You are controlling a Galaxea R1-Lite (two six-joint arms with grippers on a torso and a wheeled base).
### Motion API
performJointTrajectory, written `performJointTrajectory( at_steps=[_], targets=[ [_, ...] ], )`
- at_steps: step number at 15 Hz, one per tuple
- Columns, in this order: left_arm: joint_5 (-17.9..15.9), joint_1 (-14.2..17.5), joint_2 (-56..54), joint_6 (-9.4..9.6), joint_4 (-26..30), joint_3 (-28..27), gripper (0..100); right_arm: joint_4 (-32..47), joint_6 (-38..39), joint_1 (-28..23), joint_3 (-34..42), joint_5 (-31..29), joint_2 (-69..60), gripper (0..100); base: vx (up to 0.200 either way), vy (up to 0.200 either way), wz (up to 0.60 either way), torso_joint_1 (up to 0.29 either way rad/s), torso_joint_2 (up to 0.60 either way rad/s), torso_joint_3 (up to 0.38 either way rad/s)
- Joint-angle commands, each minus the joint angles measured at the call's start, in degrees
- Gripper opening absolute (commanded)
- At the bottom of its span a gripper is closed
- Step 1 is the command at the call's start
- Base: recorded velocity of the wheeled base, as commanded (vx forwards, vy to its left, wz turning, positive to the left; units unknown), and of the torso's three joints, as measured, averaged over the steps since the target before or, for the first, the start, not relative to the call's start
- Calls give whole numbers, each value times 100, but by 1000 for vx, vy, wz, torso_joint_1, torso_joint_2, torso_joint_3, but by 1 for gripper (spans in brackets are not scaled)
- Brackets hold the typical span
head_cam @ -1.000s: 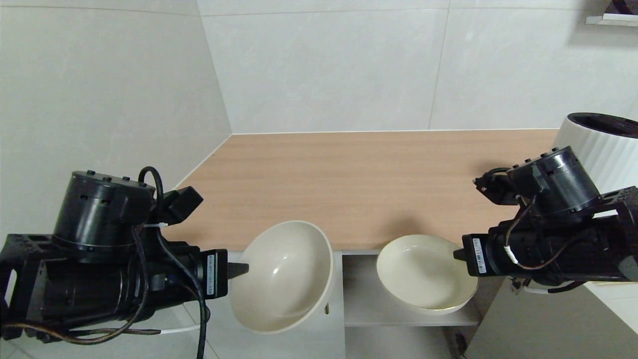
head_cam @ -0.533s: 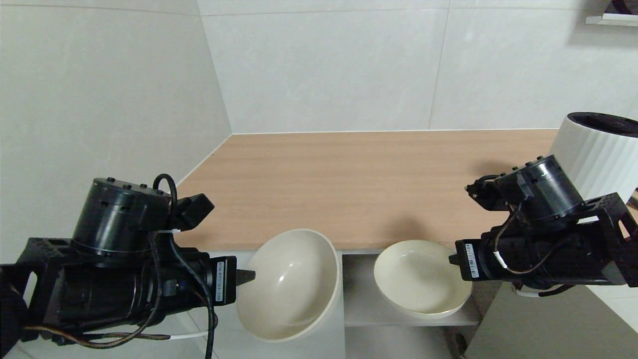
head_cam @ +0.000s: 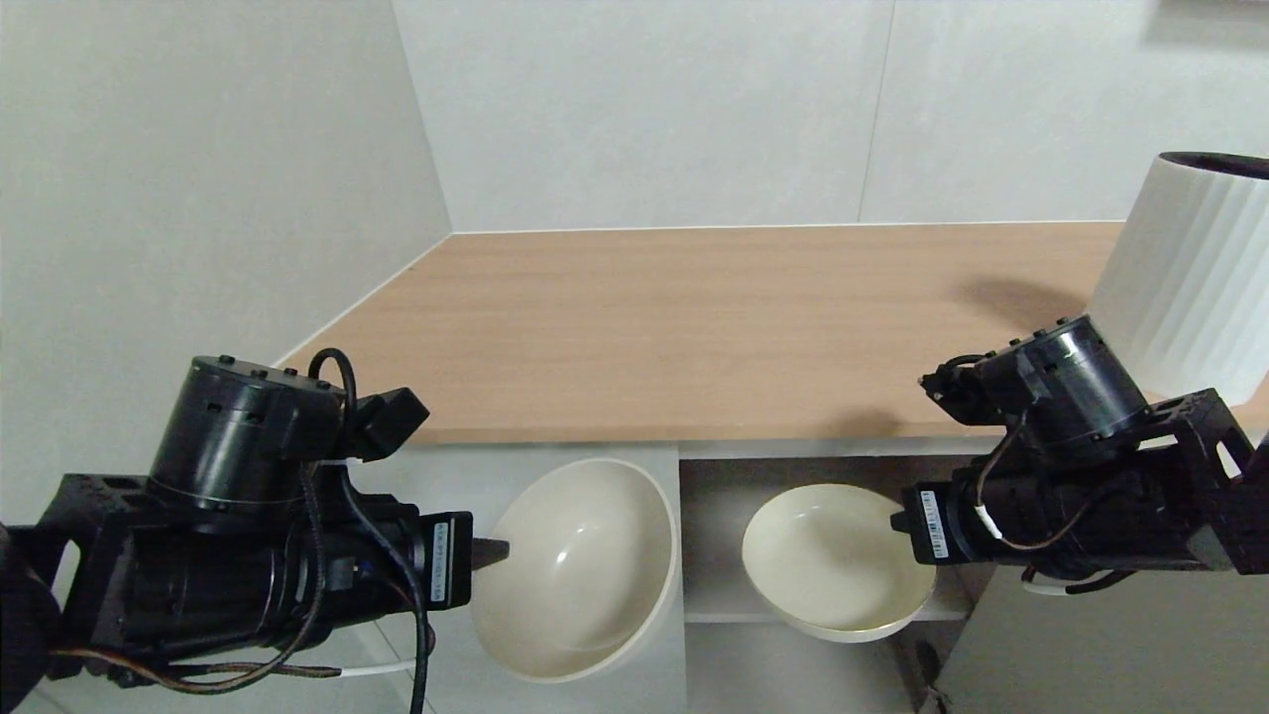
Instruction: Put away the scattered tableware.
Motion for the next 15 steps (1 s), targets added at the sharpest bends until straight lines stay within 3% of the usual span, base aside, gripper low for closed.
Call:
performJointTrajectory(
  at_steps=[1, 10, 15],
  targets=[
    [0, -1, 20, -3, -6, -2, 0, -3, 1, 2, 4, -2, 25, 0, 0, 0, 0, -159, 456, 276],
    [0, -1, 29, -3, -6, -2, 0, -3, 1, 2, 4, -2, 122, 0, 0, 0, 0, -130, 441, 308],
    [0, -1, 29, -3, -6, -2, 0, 6, -8, 2, 4, -2, 210, 0, 0, 0, 0, -19, 77, 44]
  ],
)
